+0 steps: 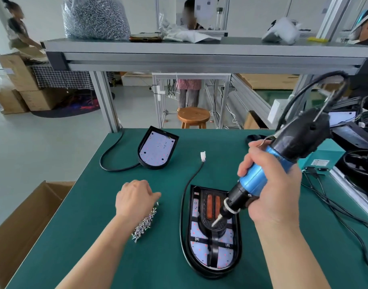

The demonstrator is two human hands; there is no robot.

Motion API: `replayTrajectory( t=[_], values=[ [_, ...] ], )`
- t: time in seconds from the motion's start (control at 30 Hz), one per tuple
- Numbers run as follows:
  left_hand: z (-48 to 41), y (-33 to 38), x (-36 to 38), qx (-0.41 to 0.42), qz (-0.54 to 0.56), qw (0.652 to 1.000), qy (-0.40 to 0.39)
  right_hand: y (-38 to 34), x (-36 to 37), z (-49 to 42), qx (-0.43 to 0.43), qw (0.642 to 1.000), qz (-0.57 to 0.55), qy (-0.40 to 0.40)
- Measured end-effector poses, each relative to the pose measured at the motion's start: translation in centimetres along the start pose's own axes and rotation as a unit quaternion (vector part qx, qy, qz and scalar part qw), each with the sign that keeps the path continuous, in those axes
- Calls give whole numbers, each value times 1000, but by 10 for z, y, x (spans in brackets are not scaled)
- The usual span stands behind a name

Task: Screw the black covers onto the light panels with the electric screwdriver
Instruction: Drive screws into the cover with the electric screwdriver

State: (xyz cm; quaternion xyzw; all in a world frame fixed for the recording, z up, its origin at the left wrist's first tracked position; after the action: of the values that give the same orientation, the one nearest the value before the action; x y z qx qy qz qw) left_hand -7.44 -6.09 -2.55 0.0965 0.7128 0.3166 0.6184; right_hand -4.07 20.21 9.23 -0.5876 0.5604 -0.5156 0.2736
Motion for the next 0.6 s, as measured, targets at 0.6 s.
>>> replayTrajectory(
  t=[0.6],
  values=[
    [39, 58, 2, 80, 311, 940, -117, 15, -27, 0, 64, 985, -21, 157]
  ],
)
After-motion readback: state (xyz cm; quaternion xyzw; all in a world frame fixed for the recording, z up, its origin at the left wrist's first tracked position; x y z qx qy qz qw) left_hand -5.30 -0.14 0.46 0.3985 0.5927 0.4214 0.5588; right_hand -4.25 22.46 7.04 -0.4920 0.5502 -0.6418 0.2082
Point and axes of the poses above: each hand's wrist, its own z-axis away from the middle knuckle, its own x-axis out of the palm, y = z × x, the point moved 3 cm from there along -z, towards the middle knuckle, and after that the axes turned 12 degrees about z, right-handed, at the moved point
